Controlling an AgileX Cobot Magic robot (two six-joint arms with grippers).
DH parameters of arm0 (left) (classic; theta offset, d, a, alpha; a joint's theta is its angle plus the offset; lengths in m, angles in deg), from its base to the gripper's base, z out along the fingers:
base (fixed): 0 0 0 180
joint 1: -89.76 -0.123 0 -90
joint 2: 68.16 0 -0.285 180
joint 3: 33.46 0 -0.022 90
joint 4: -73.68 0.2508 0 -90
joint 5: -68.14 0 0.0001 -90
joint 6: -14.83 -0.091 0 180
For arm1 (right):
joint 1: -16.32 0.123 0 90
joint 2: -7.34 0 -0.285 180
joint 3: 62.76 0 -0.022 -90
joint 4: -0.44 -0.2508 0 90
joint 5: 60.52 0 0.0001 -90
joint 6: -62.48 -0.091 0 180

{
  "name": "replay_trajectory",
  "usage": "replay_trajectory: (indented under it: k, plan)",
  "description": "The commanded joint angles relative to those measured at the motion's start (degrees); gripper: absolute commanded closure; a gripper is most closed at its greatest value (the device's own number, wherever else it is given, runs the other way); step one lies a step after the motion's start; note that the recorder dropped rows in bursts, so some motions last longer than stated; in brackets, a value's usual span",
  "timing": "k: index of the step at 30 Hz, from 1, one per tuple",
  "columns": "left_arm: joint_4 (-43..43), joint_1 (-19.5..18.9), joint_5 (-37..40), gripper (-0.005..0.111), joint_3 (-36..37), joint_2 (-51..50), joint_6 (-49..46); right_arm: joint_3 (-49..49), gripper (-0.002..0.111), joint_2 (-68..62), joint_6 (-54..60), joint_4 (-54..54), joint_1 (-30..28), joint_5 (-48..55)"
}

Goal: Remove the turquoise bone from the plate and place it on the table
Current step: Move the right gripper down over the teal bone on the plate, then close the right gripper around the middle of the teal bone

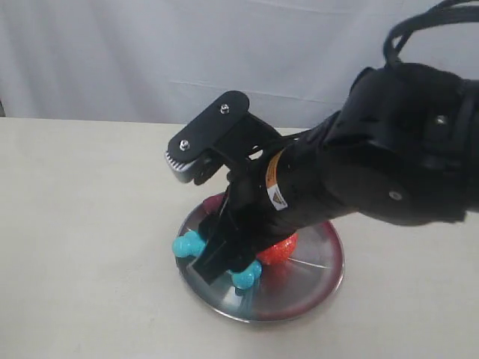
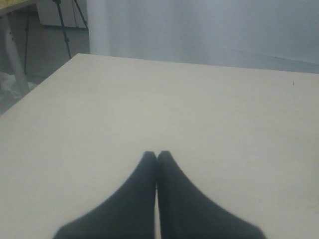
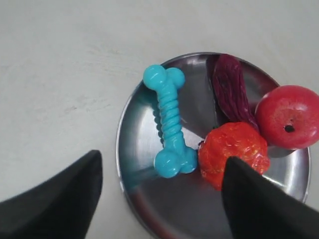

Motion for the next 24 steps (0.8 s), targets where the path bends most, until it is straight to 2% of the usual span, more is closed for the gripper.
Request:
replay_trajectory:
  k: [1, 7, 11, 24]
  plan:
    - [0.0, 0.4, 0.0, 0.107, 0.2, 0.1, 0.1, -3.8, 0.056, -3.6, 0.4, -2.7, -3.7, 0.3]
    - [0.0, 0.4, 0.0, 0.107, 0.2, 0.1, 0.1, -9.0, 0.042, -8.3, 11.1, -10.7, -4.5, 5.3]
    - [0.0, 0.4, 0.0, 0.107, 0.2, 0.1, 0.1, -12.6, 0.034, -12.6, 14.2, -11.9, -4.5, 8.3]
    - [0.0, 0.4, 0.0, 0.107, 0.2, 0.1, 0.1, -21.2, 0.035, -24.0, 19.1, -13.7, -4.5, 16.2]
